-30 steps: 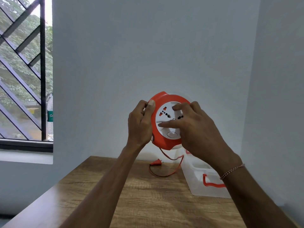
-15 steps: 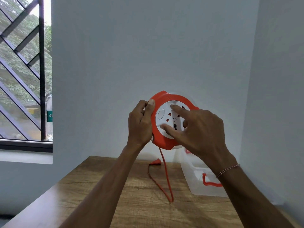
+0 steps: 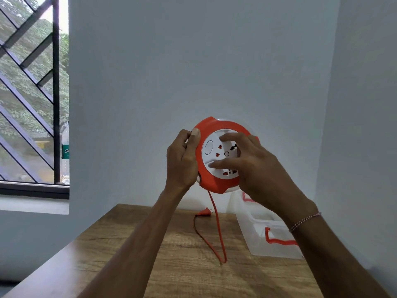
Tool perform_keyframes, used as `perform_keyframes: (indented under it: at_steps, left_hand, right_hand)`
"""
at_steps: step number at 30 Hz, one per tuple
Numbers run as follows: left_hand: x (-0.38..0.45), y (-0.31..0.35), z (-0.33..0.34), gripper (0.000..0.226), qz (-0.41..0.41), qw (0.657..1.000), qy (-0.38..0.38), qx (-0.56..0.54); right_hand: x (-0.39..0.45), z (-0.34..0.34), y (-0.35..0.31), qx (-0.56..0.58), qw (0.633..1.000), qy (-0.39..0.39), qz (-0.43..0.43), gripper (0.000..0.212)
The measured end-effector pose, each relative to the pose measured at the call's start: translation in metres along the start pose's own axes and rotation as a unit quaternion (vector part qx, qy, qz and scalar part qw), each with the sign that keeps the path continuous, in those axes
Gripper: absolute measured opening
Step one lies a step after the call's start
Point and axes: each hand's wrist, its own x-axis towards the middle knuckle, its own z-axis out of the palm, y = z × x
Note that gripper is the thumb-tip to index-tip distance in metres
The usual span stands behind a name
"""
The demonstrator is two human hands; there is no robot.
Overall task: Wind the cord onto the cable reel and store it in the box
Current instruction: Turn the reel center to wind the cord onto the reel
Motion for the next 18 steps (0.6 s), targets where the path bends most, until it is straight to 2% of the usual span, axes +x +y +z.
perform_keyframes:
  at_steps: [5, 10, 18]
  left_hand:
    - [-0.0013, 0.0000, 0.0009, 0.028, 0.007, 1.000, -0.003, 0.016]
    - [-0.0027, 0.0001, 0.0022, 0.031, 0.005, 0.999, 0.002, 0.033]
    - [-0.0041, 0.0026, 0.0026, 0.031, -0.004, 1.000, -0.006, 0.025]
  right_hand:
    - [-0.0004, -0.0003, -0.0020, -0.058, 0.998, -0.009, 0.021, 0.056]
    - [-0.0031, 0.0024, -0.0029, -0.063, 0.997, 0.005, 0.048, 0.068]
    - [-0.0050, 0.0060, -0.0068, -0.034, 0.989, 0.095, 0.104, 0.059]
